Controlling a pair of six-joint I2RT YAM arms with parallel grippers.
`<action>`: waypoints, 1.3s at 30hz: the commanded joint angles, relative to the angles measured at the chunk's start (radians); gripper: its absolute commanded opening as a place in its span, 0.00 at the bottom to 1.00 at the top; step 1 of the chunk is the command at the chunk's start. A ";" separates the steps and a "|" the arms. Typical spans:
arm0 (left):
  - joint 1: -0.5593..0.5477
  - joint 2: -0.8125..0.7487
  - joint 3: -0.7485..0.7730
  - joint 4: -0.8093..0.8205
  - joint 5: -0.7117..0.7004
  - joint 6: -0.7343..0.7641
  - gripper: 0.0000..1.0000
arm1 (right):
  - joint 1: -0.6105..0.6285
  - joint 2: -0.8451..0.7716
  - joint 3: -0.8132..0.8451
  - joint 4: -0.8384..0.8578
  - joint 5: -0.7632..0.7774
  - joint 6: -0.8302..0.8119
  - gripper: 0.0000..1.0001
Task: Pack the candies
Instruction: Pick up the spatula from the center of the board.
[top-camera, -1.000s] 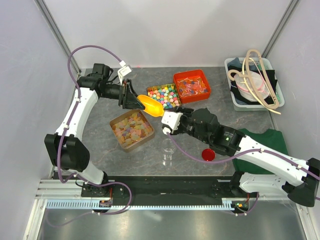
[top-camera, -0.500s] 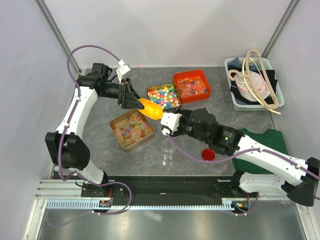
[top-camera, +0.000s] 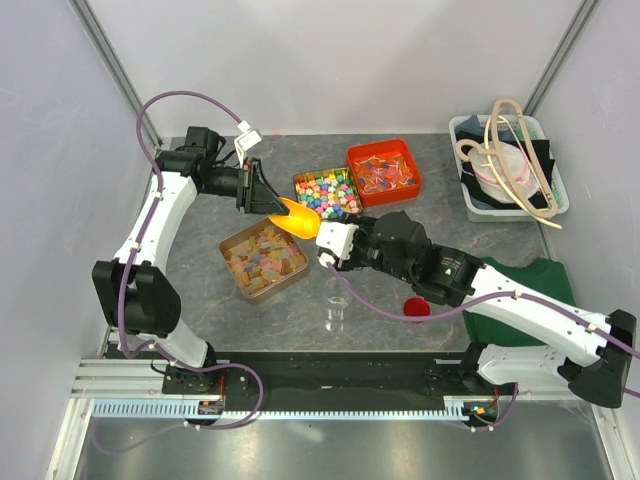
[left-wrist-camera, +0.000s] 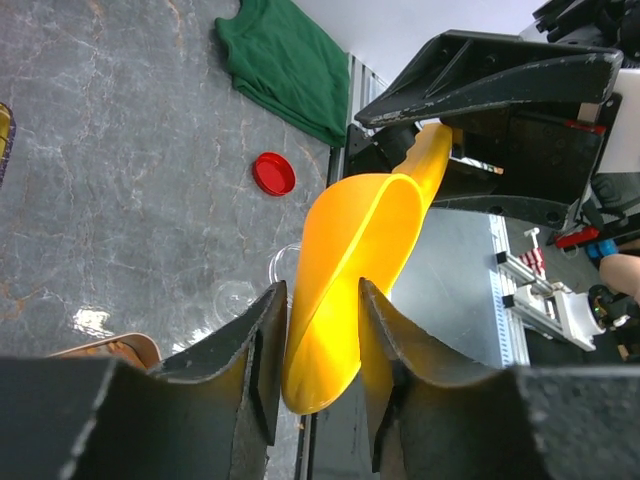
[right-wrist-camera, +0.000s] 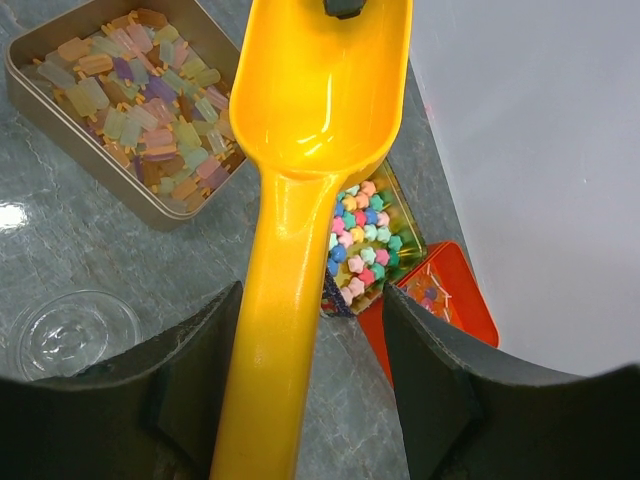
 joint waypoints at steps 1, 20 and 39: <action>0.004 -0.003 0.020 -0.003 0.043 0.021 0.24 | 0.000 0.008 0.063 0.027 0.008 0.013 0.00; 0.039 0.020 0.049 -0.006 0.092 0.006 0.02 | 0.005 -0.053 -0.006 0.113 0.031 0.061 0.65; 0.078 0.026 0.043 -0.004 0.150 0.003 0.02 | 0.006 -0.027 -0.091 0.259 0.084 0.133 0.74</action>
